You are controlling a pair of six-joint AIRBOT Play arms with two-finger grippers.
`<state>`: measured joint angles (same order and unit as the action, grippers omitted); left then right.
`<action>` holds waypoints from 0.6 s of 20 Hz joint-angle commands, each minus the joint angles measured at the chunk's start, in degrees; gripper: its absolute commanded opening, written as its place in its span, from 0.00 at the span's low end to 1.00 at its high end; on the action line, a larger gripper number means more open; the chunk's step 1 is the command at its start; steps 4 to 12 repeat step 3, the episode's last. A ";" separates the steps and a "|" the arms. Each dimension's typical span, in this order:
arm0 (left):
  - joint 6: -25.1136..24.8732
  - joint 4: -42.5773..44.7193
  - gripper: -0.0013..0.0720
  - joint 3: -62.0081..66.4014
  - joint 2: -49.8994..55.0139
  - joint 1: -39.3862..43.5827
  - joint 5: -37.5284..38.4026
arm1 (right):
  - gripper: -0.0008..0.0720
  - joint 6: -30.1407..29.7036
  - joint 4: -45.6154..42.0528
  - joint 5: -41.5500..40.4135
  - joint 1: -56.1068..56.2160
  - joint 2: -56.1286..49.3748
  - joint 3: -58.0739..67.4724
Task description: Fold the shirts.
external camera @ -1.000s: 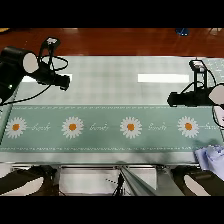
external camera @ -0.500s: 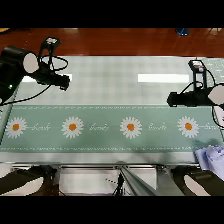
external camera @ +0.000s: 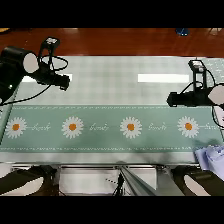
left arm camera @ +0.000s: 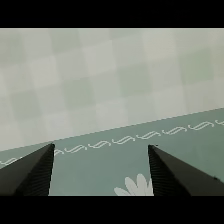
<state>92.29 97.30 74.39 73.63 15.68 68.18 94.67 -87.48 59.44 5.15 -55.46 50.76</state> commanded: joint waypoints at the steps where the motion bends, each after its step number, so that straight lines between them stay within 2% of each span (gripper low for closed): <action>1: -0.04 0.00 1.00 0.07 0.04 0.04 -0.02 | 0.84 0.00 -0.02 0.02 0.07 -0.02 0.00; 12: -0.04 0.00 1.00 0.07 0.04 0.04 -0.02 | 0.84 0.00 -0.02 0.02 0.07 -0.02 0.00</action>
